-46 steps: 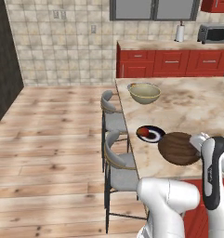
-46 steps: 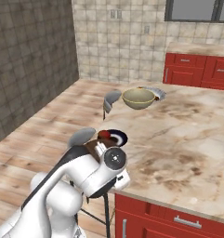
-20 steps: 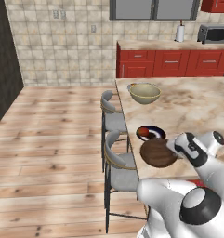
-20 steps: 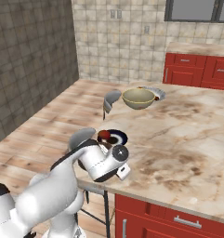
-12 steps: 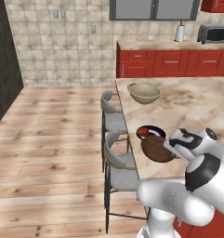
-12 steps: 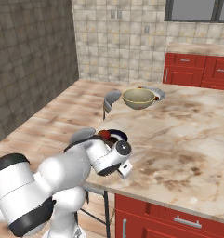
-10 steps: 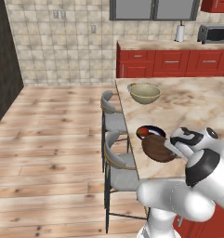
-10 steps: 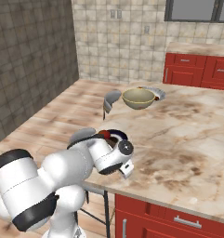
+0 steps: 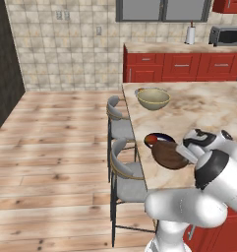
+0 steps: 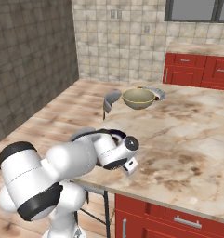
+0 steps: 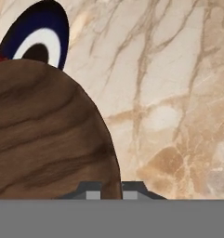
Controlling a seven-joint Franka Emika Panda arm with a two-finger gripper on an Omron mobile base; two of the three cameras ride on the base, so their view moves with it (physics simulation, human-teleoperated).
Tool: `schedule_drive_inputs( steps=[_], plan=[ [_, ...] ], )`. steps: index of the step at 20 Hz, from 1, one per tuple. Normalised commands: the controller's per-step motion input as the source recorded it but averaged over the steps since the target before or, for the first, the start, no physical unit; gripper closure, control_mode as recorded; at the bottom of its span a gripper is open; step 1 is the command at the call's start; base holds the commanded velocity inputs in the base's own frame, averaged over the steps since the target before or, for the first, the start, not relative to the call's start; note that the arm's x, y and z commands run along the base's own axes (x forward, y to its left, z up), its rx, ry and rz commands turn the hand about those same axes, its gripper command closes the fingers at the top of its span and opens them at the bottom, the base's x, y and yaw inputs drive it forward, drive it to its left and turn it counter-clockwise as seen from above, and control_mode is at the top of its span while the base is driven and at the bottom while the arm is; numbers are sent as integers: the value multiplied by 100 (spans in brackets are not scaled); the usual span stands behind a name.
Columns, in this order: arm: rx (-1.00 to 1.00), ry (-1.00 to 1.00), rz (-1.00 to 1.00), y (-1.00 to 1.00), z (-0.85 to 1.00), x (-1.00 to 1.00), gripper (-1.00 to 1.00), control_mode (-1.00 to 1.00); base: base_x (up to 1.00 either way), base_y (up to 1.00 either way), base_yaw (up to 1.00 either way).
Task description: Take the smaller bowl and place it next to the appetizer plate on the dining counter , and place the larger bowl next to the plate with cooked food.
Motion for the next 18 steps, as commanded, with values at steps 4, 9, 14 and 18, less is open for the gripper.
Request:
schedule_drive_inputs(
  steps=[4,9,14,18],
  plan=[
    [0,2,0,0,21,0,100,-100,0,0,0],
    [0,0,0,2,16,-4,100,-100,0,0,0],
    [-1,-1,5,0,5,-68,100,-100,0,0,0],
    [-5,0,4,5,0,-24,100,-100,0,0,0]
  ],
)
